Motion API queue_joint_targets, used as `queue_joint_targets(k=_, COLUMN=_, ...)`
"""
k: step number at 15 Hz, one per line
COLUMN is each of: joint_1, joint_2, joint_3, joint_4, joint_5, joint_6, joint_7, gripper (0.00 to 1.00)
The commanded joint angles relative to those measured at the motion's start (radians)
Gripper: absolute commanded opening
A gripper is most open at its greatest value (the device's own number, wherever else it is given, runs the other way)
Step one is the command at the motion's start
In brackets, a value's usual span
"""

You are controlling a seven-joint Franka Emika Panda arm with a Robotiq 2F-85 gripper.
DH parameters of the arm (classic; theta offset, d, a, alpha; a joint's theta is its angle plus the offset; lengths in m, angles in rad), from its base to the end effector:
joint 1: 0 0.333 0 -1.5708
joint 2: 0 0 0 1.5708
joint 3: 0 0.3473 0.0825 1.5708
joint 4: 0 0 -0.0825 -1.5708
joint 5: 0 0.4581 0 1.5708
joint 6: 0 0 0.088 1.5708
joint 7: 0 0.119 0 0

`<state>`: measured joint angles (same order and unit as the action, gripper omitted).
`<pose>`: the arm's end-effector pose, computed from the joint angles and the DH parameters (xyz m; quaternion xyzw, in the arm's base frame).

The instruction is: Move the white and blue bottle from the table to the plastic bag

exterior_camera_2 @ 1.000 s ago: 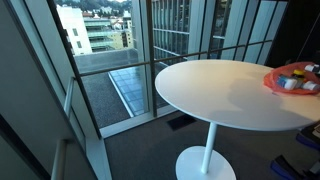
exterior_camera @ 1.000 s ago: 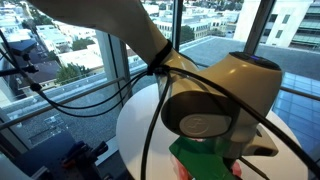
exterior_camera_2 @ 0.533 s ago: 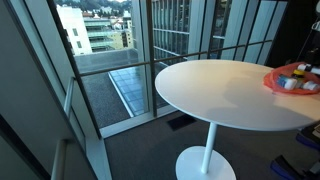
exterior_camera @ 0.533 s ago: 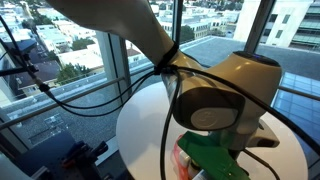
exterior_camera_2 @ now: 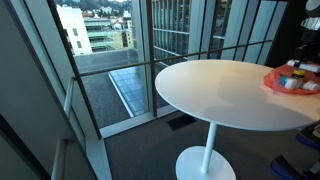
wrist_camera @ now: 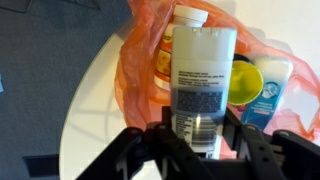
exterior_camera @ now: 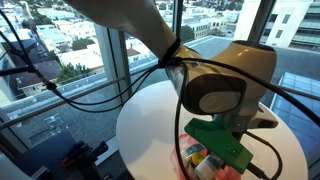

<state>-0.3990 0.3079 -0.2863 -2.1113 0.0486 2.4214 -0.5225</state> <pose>0.4945 -0.4034 0.2389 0.9953 -0.0927 -0.0086 0.0264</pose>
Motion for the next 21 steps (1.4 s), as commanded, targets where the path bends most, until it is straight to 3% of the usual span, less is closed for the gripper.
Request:
queue_joint_targets(k=1, joint_1=-0.017, joint_2=0.033, joint_3=0.015, joint_4=0.065, joint_5=-0.007, joint_6=-0.027, joint_7=0.034, gripper=0.26)
queue_joint_targets(k=18, joint_1=-0.047, joint_2=0.144, joint_3=0.042, joint_4=0.123, joint_5=-0.008, joint_6=-0.026, joint_7=0.039, gripper=0.26)
queue_joint_targets(k=20, joint_1=-0.046, joint_2=0.142, joint_3=0.044, joint_4=0.122, joint_5=-0.011, joint_6=-0.028, joint_7=0.04, gripper=0.76)
queue_joint_targets(k=21, joint_1=-0.046, joint_2=0.138, joint_3=0.046, joint_4=0.12, joint_5=-0.011, joint_6=-0.029, joint_7=0.039, gripper=0.77)
